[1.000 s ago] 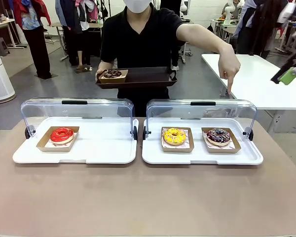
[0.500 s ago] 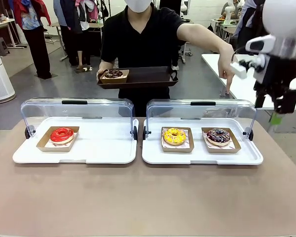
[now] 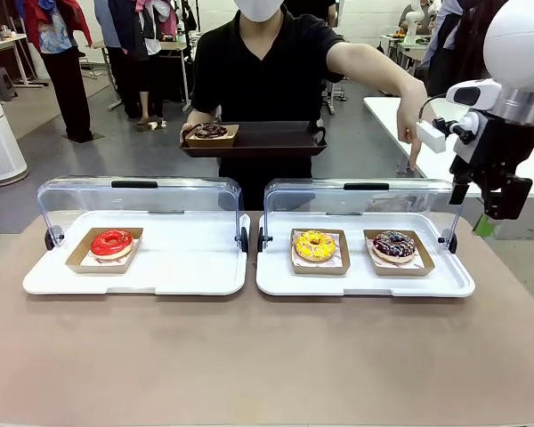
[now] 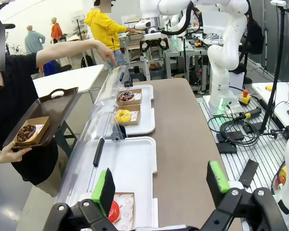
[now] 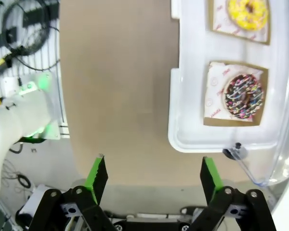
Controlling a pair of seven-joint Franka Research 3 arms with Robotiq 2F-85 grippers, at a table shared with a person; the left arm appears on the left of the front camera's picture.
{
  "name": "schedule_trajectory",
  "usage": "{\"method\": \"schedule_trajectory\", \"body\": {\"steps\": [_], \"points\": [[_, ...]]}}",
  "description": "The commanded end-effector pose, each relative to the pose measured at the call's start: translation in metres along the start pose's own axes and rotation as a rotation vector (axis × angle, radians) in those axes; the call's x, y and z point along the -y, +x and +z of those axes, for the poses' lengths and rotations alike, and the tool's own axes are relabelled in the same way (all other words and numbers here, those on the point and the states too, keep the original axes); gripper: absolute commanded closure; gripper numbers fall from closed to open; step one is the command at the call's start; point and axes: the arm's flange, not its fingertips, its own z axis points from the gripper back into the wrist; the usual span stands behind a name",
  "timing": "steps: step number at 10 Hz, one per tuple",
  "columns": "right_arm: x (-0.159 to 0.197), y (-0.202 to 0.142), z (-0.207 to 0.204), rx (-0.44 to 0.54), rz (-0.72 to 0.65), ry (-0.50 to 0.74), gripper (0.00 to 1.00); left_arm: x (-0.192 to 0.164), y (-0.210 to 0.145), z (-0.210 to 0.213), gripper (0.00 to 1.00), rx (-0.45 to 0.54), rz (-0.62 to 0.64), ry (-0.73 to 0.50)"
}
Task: Provide the desired donut to the person.
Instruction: Pick up and lift the Paper togo box containing the Donut pointed at by the person.
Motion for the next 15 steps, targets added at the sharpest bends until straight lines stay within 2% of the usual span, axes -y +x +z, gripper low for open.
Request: {"method": "schedule_trajectory", "body": {"steps": [1,4,6,8,11,13,14,15], "points": [[0.002,0.003,0.001,-0.038,-0.007,-0.002,0.00,0.001,0.002,0.002,0.00,0.009,-0.004,-0.001],[0.000,0.000,0.000,-0.018,0.008,-0.003,0.00,0.001,0.002,0.002,0.00,0.009,-0.004,-0.001],[0.005,0.003,-0.045,0.036,-0.021,0.001,0.00,0.001,0.002,0.002,0.00,0.009,-0.004,-0.001],[0.004,0.013,-0.080,0.031,-0.023,0.012,0.00,0.001,0.002,0.002,0.00,0.009,-0.004,-0.001],[0.007,0.024,-0.115,0.064,0.042,-0.014,0.00,0.001,0.002,0.002,0.00,0.009,-0.004,-0.001],[0.014,0.029,-0.126,0.068,0.009,-0.008,0.00,0.001,0.002,0.002,0.00,0.009,-0.004,-0.001],[0.018,0.032,-0.128,-0.016,-0.093,-0.012,0.00,0.001,0.002,0.002,0.00,0.009,-0.004,-0.001],[0.009,0.027,-0.120,0.041,0.018,0.004,0.00,0.001,0.002,0.002,0.00,0.009,-0.004,-0.001]]}}
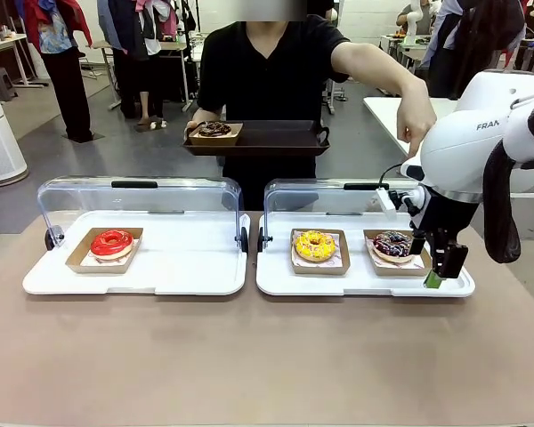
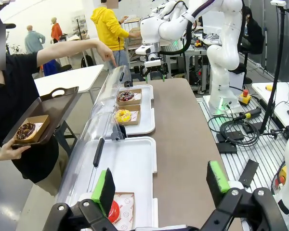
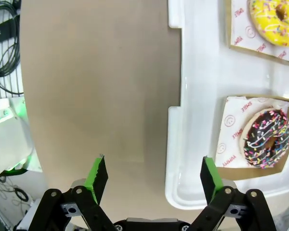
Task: Provide the desired donut to the person.
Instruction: Pick up and lift the Paper togo box containing the Donut pointed at by the person.
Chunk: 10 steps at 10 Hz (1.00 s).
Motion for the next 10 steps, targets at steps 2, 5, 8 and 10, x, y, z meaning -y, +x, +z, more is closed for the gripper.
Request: {"method": "schedule_trajectory", "body": {"steps": [2,5,8,10], "points": [[-0.003,-0.002,0.005,0.008,0.036,0.001,0.00,0.001,0.002,0.002,0.00,0.009,-0.004,-0.001],[-0.003,-0.002,0.005,0.008,0.036,0.001,0.00,0.001,0.002,0.002,0.00,0.009,-0.004,-0.001],[-0.001,0.000,0.004,0.002,0.017,-0.007,0.00,0.001,0.002,0.002,0.00,0.009,-0.004,-0.001],[0.005,0.010,-0.012,0.010,0.000,0.016,0.00,0.001,0.002,0.002,0.00,0.009,-0.004,-0.001]]}}
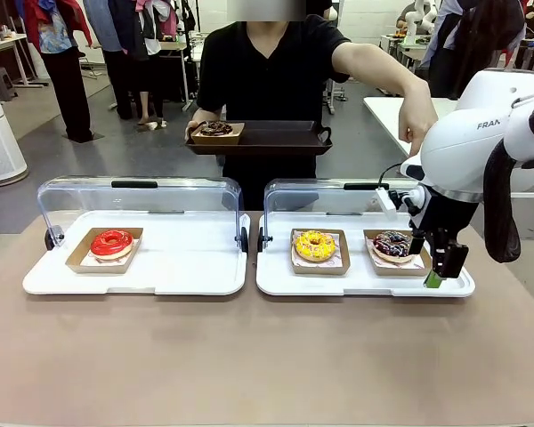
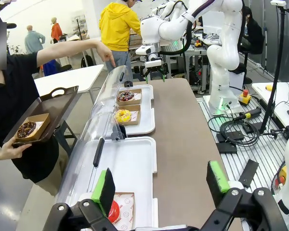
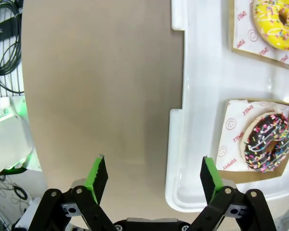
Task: Provide the desired donut to the person.
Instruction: Pick up and lift the Paper togo box containing the Donut pointed at by the person.
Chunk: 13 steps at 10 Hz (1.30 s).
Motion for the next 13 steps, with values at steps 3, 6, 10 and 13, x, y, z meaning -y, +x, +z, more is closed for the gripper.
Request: {"method": "schedule_trajectory", "body": {"steps": [3,6,10,13], "points": [[0.017,0.015,-0.031,0.047,-0.015,-0.008,0.00,0.001,0.002,0.002,0.00,0.009,-0.004,-0.001],[0.030,0.021,-0.044,0.087,0.029,-0.027,0.00,0.001,0.002,0.002,0.00,0.009,-0.004,-0.001],[0.044,0.021,-0.055,0.106,0.042,-0.042,0.00,0.001,0.002,0.002,0.00,0.009,-0.004,-0.001],[0.054,0.018,-0.060,0.119,0.052,-0.068,0.00,0.001,0.002,0.002,0.00,0.009,-0.004,-0.001]]}}
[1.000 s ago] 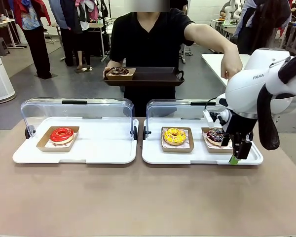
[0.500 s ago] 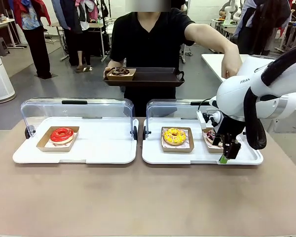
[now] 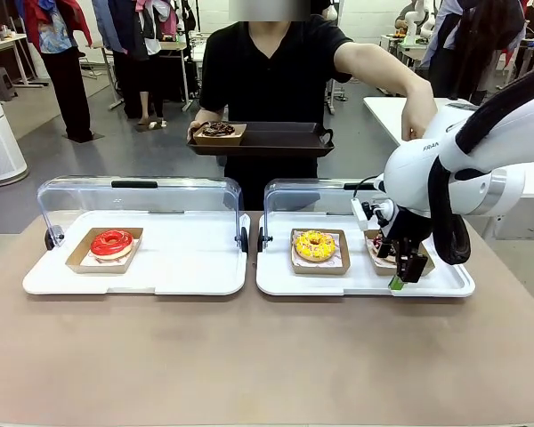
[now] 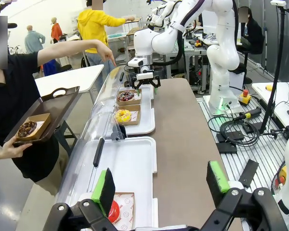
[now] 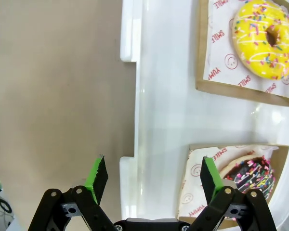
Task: Provide the desired donut to the person.
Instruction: Pick up and lift the Paper togo box containing the Donut pointed at by the person.
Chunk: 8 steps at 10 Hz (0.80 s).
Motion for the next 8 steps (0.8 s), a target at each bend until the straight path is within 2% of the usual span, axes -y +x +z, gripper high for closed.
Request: {"method": "schedule_trajectory", "body": {"steps": [1,8], "points": [[0.010,-0.004,-0.007,0.029,0.013,-0.018,0.00,0.001,0.002,0.002,0.00,0.009,-0.004,-0.001],[0.031,-0.013,-0.017,0.016,-0.038,-0.005,0.00,0.001,0.002,0.002,0.00,0.009,-0.004,-0.001]]}}
